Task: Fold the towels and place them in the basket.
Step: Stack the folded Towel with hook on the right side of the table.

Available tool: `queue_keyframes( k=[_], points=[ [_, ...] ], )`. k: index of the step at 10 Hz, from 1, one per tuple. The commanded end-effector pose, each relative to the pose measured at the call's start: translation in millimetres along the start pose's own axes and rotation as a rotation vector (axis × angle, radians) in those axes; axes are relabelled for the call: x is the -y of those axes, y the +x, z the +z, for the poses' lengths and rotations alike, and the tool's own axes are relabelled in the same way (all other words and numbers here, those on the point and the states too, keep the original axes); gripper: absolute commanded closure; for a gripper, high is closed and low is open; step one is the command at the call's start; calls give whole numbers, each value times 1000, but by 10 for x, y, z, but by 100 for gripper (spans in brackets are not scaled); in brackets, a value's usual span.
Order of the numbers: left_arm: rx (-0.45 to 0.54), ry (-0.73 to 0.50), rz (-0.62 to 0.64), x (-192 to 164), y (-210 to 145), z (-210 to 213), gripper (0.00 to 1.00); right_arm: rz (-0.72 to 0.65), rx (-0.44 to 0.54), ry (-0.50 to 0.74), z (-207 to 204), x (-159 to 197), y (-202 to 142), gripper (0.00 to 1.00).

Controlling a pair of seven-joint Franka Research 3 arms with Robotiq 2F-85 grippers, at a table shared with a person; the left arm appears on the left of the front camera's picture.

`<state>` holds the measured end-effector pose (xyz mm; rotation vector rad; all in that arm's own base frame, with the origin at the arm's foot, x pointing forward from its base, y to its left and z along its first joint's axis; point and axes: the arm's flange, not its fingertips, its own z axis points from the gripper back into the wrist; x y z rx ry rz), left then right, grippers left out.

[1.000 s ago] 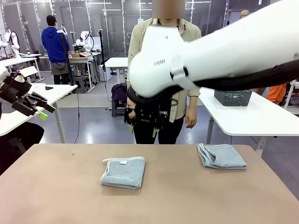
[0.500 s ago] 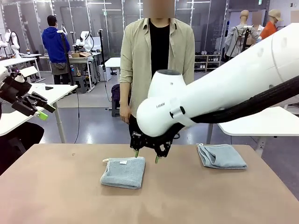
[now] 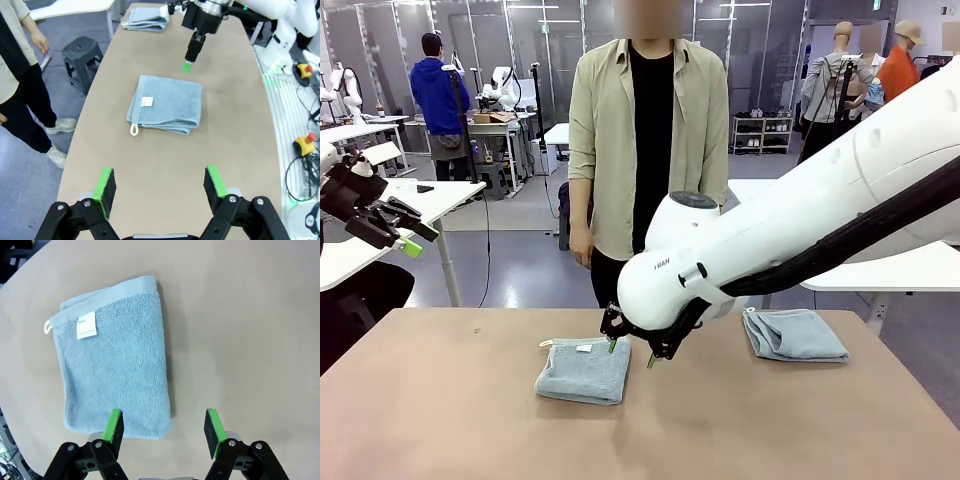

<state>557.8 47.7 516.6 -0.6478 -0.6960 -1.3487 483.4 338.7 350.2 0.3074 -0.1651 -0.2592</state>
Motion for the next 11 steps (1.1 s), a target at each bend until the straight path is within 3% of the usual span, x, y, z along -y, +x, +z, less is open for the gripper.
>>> queue_keyframes(
  k=[1,11],
  points=[
    [-15,4,1,15,17,16,10,27,13,30,-203,19,-1,18],
    [-15,4,1,15,17,16,10,216,89,57,-613,-47,-13,18]
  ],
)
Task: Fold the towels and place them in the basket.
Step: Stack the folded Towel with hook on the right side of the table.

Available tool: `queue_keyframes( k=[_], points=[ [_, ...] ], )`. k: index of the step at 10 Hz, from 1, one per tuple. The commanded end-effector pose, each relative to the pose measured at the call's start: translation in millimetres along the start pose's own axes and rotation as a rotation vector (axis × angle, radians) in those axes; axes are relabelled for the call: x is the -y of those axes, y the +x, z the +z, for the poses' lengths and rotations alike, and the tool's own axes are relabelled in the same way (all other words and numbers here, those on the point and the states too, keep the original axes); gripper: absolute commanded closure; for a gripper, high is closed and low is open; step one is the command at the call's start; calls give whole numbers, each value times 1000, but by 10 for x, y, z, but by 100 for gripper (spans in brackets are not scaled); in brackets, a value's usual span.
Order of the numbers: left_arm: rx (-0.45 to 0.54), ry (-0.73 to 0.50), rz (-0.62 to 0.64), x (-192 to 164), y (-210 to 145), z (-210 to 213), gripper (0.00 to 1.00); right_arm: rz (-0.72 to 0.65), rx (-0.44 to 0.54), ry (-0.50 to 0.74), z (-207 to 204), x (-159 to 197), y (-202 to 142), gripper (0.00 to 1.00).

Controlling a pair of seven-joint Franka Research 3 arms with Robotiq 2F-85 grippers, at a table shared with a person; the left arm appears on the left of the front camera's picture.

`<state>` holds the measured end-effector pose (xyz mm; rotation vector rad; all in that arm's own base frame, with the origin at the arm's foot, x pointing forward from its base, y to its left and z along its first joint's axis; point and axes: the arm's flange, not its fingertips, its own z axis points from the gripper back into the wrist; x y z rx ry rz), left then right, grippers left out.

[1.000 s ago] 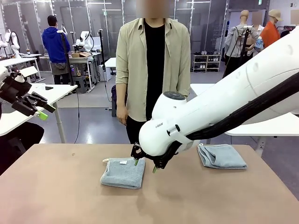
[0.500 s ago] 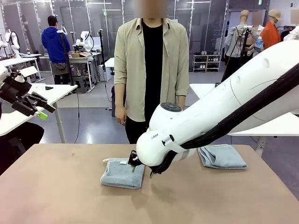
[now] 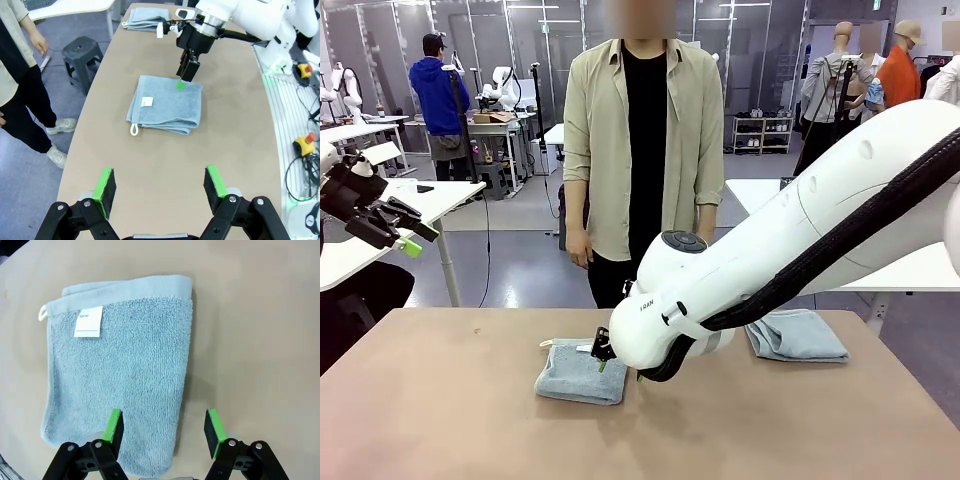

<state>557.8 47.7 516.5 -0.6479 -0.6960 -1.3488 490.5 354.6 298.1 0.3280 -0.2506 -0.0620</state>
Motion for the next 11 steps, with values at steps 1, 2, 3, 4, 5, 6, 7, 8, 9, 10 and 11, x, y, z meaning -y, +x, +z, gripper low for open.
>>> queue_keyframes(
  k=[1,2,3,4,5,6,7,8,9,10,11],
  points=[
    [-15,4,1,15,17,16,10,14,47,11,-88,-44,33,18],
    [-15,4,1,15,17,16,10,14,49,14,-106,-53,35,18],
    [-15,4,1,15,17,16,10,17,48,9,-125,-66,33,34],
    [-15,4,1,15,17,16,10,16,44,10,-134,-77,31,38],
    [-15,4,1,15,17,16,10,17,45,11,-138,-82,33,54],
    [-15,4,1,15,17,16,10,18,46,11,-140,-84,30,58],
    [-15,4,1,15,17,16,10,19,46,11,-146,-85,28,74],
    [-15,4,1,15,17,16,10,18,45,12,-150,-82,30,78],
    [-15,4,1,15,17,16,10,17,43,14,-152,-81,33,94],
    [-15,4,1,15,17,16,10,13,41,14,-153,-80,36,98],
    [-15,4,1,15,17,16,10,12,35,13,-152,-77,39,100]
  ],
)
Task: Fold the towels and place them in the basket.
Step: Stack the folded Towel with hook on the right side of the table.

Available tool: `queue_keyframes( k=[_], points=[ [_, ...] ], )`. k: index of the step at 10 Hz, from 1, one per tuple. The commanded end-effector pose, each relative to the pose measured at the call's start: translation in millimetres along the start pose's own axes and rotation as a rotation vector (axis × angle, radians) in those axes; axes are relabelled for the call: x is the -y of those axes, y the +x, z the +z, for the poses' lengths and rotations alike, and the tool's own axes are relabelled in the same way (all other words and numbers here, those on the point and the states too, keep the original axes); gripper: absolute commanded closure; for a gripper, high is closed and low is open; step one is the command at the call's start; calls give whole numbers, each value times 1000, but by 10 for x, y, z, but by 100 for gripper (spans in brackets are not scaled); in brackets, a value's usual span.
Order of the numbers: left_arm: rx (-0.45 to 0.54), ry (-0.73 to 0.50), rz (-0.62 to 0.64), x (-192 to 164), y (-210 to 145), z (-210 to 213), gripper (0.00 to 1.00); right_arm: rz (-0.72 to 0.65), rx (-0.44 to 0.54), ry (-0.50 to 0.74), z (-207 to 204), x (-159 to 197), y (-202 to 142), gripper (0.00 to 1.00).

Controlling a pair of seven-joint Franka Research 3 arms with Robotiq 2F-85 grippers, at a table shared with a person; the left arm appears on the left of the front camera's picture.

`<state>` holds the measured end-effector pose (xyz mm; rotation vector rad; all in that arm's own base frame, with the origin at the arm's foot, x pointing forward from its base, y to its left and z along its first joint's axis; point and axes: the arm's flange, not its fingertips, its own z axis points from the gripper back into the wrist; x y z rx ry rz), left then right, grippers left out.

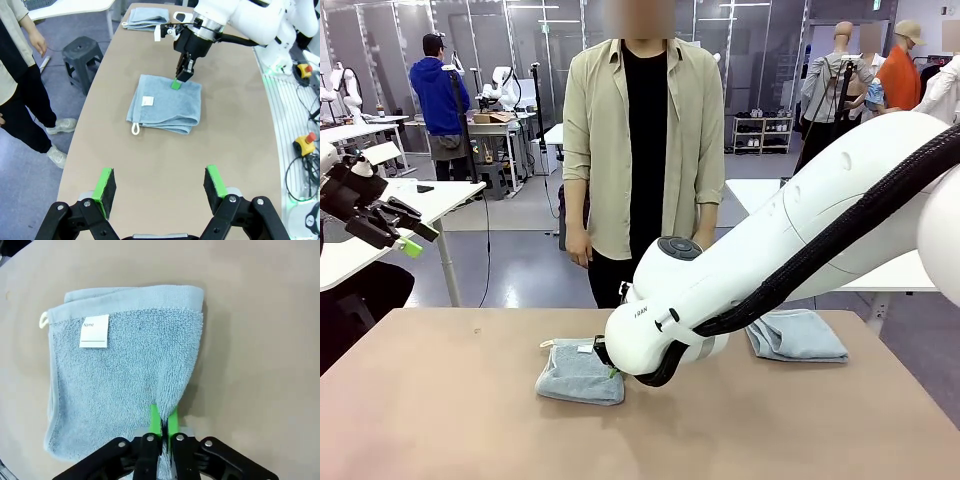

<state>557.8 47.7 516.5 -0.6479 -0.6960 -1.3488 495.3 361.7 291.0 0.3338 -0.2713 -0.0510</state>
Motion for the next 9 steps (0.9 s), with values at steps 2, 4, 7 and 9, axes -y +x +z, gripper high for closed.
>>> queue_keyframes(
  k=[2,4,7,9],
  points=[
    [-15,4,1,15,17,16,10,-2,3,7,-31,-8,39,100],
    [-15,4,1,15,17,16,10,28,-22,21,89,48,117,100],
    [-15,4,1,15,17,16,10,73,-35,52,500,96,293,100],
    [-15,4,1,15,17,16,10,105,4,29,890,189,447,100]
  ],
)
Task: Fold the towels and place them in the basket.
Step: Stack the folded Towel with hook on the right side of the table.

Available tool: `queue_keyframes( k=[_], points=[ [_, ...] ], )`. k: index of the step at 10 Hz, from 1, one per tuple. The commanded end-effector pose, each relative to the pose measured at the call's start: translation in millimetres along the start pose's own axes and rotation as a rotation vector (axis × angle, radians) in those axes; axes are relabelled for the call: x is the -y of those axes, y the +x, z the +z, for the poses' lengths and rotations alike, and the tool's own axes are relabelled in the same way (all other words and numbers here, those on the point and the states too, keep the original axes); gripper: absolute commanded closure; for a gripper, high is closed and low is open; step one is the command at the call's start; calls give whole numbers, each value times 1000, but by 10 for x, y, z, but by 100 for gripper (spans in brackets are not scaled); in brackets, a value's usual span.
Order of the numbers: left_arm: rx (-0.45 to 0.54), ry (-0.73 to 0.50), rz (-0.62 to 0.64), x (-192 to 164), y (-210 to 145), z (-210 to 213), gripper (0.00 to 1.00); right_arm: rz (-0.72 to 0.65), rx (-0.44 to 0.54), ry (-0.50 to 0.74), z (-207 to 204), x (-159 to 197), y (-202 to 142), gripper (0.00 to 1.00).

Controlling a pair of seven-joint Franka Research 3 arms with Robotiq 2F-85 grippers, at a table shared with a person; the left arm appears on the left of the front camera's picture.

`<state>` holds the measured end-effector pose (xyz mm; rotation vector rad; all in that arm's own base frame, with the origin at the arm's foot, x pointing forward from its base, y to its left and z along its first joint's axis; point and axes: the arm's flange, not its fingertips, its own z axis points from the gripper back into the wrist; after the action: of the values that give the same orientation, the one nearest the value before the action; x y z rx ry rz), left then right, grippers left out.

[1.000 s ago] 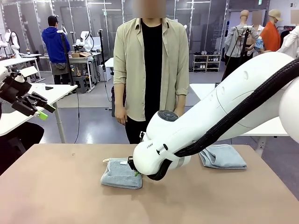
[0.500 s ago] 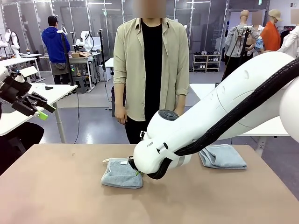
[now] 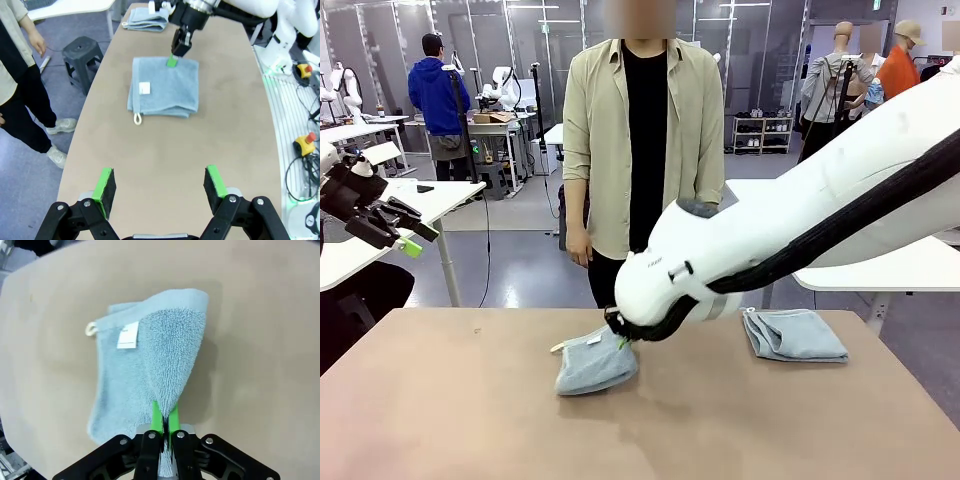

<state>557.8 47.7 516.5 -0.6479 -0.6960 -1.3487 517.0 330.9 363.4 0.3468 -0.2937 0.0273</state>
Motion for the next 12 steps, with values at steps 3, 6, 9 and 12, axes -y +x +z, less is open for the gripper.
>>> queue_keyframes(
  k=[3,6,9,12],
  points=[
    [-15,4,1,15,18,16,10,48,41,0,695,267,219,100],
    [-15,4,1,15,18,16,10,36,46,-34,1196,376,401,100],
    [-15,4,1,15,18,16,10,51,24,-69,1472,467,486,100],
    [-15,4,1,15,18,16,10,59,15,-63,1476,433,479,100]
  ],
)
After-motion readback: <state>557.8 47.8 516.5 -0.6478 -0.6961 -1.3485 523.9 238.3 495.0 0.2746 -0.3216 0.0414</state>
